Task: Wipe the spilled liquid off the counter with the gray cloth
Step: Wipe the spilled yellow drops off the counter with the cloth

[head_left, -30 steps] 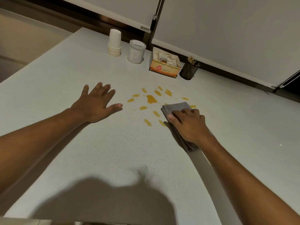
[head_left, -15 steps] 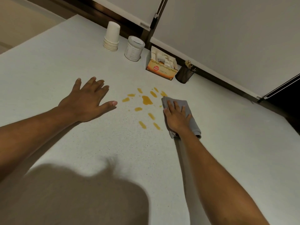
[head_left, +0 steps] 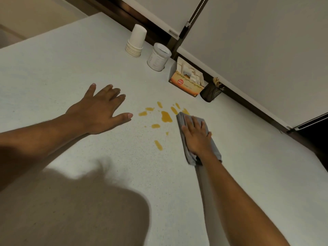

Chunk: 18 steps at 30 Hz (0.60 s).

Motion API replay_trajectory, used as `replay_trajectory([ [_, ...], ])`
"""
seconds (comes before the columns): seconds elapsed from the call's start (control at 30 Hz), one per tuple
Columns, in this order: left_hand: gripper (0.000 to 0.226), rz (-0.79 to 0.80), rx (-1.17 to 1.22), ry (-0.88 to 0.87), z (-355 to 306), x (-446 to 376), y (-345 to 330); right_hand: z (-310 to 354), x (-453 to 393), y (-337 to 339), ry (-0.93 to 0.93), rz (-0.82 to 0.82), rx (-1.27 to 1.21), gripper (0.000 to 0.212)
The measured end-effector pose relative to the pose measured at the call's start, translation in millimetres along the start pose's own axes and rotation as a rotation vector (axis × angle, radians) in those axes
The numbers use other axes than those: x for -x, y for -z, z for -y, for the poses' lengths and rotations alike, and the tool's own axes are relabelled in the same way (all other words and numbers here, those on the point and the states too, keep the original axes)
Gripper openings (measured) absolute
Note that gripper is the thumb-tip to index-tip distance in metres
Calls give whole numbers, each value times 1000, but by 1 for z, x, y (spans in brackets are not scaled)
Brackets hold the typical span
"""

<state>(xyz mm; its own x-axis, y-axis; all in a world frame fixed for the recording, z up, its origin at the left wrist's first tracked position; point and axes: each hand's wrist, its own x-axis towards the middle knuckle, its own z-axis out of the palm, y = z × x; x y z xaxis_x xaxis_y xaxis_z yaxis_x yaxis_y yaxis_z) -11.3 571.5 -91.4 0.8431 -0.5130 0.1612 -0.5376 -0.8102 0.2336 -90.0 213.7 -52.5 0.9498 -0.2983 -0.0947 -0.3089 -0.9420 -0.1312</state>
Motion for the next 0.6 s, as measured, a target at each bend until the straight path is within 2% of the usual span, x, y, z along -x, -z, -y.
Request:
replay_trajectory([
  [0.1,104,38,-33,-2,0,-1,0,4,-28,3,-89,26,-15,56],
  [0.17,106,69,-56,6,1,-2,-1,7,-17,-1,-75,37,-11,56],
  [0.47,106,93,-85,21,0,-1,-3,3,129,-19,107,-1,-32,56],
  [0.6,109,127,-61,29,0,-3,0,-27,58,-2,-24,2,-15,56],
])
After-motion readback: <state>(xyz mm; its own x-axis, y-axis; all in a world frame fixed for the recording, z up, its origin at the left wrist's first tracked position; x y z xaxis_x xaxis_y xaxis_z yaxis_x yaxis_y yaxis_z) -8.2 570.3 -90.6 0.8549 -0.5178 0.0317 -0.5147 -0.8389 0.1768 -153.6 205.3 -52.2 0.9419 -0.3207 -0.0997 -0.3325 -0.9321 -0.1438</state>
